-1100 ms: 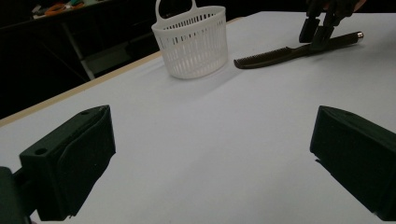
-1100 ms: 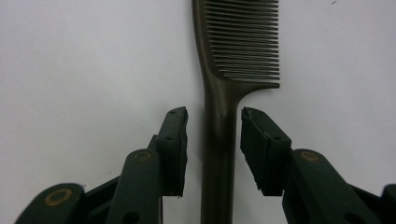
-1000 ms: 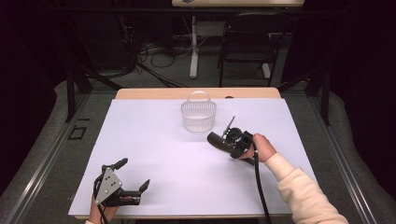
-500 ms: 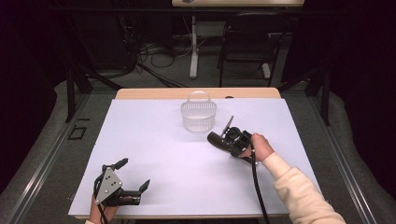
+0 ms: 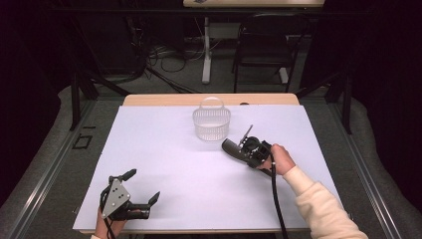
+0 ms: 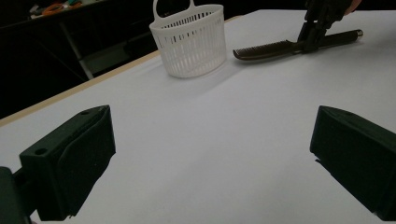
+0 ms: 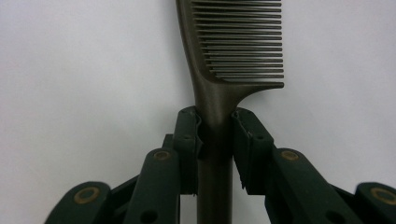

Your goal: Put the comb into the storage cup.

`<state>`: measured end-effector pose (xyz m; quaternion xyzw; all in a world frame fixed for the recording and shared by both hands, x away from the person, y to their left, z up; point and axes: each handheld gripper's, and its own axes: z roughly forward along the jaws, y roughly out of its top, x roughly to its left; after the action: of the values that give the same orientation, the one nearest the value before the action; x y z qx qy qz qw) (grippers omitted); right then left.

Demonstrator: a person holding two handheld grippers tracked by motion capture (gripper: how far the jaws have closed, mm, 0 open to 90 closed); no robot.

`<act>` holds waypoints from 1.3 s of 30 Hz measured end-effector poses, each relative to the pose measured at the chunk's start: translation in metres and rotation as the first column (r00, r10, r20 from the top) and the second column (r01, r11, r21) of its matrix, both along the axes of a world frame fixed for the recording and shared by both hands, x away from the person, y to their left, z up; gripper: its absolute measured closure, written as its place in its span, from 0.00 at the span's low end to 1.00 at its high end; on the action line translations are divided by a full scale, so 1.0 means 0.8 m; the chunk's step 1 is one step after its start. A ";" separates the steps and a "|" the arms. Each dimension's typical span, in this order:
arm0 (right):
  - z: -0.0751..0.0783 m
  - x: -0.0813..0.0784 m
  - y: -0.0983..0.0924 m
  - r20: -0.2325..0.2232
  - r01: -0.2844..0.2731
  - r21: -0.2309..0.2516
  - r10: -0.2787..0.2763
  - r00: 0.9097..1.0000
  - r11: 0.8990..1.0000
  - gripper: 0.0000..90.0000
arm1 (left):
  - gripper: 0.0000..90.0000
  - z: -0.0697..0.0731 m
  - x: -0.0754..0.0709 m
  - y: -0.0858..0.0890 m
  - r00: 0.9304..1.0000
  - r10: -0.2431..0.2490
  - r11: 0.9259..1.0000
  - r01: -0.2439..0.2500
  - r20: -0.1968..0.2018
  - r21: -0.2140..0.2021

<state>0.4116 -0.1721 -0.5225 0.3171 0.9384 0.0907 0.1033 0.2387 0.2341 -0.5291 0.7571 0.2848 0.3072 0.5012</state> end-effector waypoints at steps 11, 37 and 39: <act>0.016 -0.012 -0.013 0.045 0.014 0.052 -0.016 0.999 0.999 0.81 | 0.00 0.000 0.000 0.002 1.000 0.003 1.000 -0.003 0.002 -0.006; 0.043 -0.040 -0.041 0.162 0.020 0.223 -0.057 0.985 0.975 0.81 | 0.00 0.002 -0.001 0.002 1.000 0.013 1.000 -0.013 0.016 -0.015; 0.042 -0.042 -0.043 0.164 0.020 0.234 -0.060 0.985 0.972 0.81 | 0.00 0.002 -0.001 0.002 1.000 0.014 1.000 -0.014 0.016 -0.013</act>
<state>0.3782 -0.2061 -0.4886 0.3371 0.9025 0.2240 0.1470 0.2380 0.2359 -0.5278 0.7492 0.2880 0.3150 0.5065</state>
